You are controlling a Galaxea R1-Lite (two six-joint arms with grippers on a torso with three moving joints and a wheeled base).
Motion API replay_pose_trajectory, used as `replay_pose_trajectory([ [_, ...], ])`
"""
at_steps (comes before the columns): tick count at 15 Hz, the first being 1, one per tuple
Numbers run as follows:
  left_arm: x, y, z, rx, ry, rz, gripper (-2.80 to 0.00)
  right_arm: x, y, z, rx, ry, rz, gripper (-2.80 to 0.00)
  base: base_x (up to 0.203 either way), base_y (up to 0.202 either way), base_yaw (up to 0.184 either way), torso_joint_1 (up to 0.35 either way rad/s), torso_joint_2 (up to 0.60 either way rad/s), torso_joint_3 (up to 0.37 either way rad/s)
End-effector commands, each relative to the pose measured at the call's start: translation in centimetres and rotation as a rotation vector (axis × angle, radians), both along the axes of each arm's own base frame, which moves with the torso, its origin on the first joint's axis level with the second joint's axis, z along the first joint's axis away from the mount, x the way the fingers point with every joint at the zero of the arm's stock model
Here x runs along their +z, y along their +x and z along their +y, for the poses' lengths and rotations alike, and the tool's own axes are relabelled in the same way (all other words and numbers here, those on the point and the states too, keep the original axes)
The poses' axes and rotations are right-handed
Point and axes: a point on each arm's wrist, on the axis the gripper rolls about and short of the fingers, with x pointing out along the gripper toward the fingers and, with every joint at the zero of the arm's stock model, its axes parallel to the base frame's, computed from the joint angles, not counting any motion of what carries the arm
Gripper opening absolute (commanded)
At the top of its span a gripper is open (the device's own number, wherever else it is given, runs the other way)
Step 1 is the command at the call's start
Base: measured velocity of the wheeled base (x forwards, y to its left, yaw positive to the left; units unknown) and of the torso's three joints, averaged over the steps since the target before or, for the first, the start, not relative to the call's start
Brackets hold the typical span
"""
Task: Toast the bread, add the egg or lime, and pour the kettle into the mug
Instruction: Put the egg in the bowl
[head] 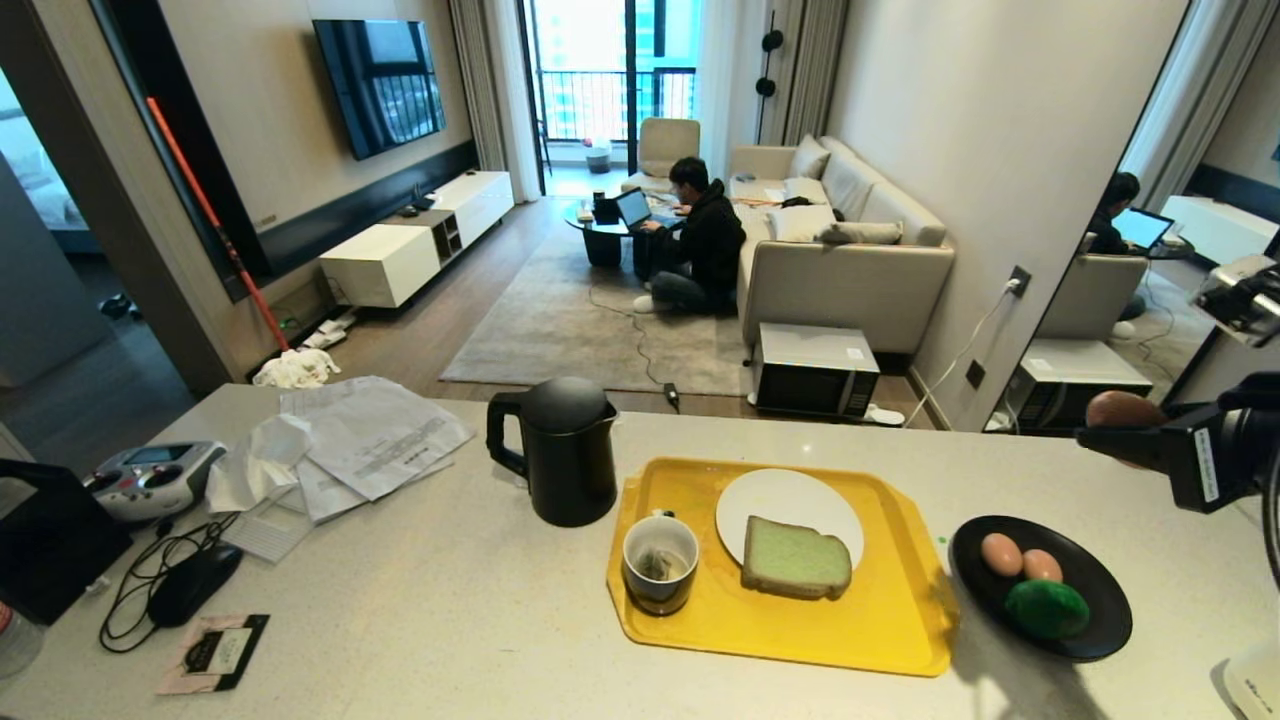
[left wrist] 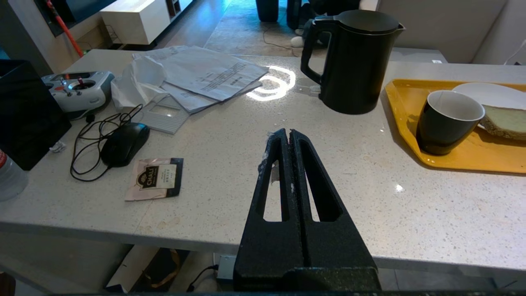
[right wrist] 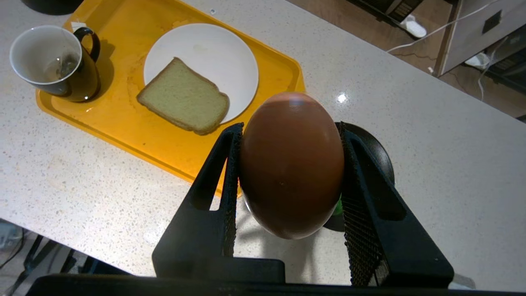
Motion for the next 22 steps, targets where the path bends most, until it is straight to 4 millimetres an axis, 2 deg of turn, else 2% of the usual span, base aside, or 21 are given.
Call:
replay_pose_trajectory([
  [1,0.0,0.0,0.0,0.001,0.000,-0.001,-2.80,-0.8,2.0,0.1,0.005,-0.002,0.049,-2.80,0.000,0.000,0.000,0.000,0.00,0.000],
  [4,0.0,0.0,0.0,0.001,0.000,-0.001,-2.80,-1.5,3.7,1.3,0.046,-0.013,0.088,-2.80,0.000,0.000,0.000,0.000,0.00,0.000],
  [8,0.0,0.0,0.0,0.001,0.000,-0.001,-2.80,-3.0,5.8,3.8,0.039,-0.105,0.160,-2.80,0.000,0.000,0.000,0.000,0.00,0.000],
  [13,0.0,0.0,0.0,0.001,0.000,-0.001,-2.80,-4.3,9.0,4.9,0.014,-0.152,0.198,-2.80,0.000,0.000,0.000,0.000,0.00,0.000],
  [17,0.0,0.0,0.0,0.001,0.000,-0.001,-2.80,-5.1,11.3,7.1,0.009,-0.211,0.219,-2.80,0.000,0.000,0.000,0.001,0.00,-0.068],
  [22,0.0,0.0,0.0,0.001,0.000,0.000,-2.80,-6.5,11.8,7.7,0.087,-0.345,0.330,-2.80,0.000,0.000,0.000,0.006,0.00,-0.187],
])
